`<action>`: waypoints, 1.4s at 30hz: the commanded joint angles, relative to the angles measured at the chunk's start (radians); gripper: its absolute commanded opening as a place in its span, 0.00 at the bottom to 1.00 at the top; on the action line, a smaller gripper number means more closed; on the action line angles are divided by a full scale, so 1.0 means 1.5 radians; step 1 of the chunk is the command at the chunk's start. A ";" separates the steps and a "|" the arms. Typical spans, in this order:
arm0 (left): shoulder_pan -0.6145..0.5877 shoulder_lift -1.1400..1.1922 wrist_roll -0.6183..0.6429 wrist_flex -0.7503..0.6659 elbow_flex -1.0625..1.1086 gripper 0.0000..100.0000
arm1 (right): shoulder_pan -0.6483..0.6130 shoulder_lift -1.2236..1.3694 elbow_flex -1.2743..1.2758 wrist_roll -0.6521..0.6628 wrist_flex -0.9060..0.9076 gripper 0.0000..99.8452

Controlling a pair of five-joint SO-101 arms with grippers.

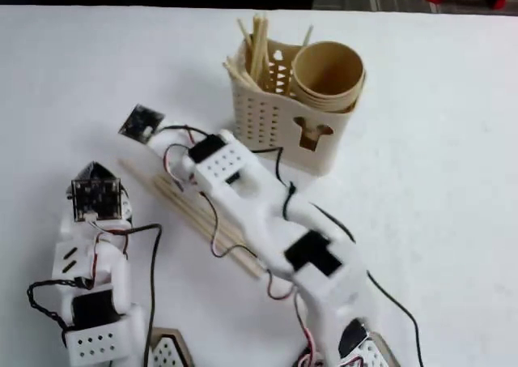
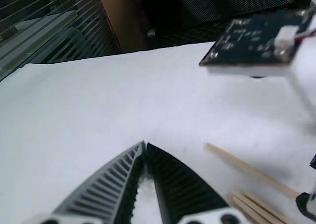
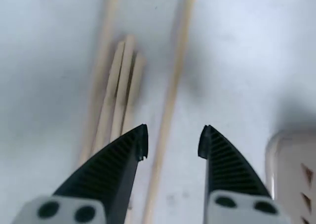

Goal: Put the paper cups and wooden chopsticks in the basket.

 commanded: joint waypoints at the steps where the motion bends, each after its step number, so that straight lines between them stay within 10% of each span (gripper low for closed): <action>1: -0.006 -0.011 0.000 -0.017 -0.002 0.03 | -0.009 0.044 -0.092 0.002 0.029 0.18; 19: -0.003 -0.011 0.000 -0.015 -0.002 0.03 | -0.001 0.196 -0.326 0.039 0.256 0.02; 42: -0.003 -0.011 0.000 -0.016 -0.002 0.03 | 0.080 -0.373 0.031 -0.121 0.234 0.02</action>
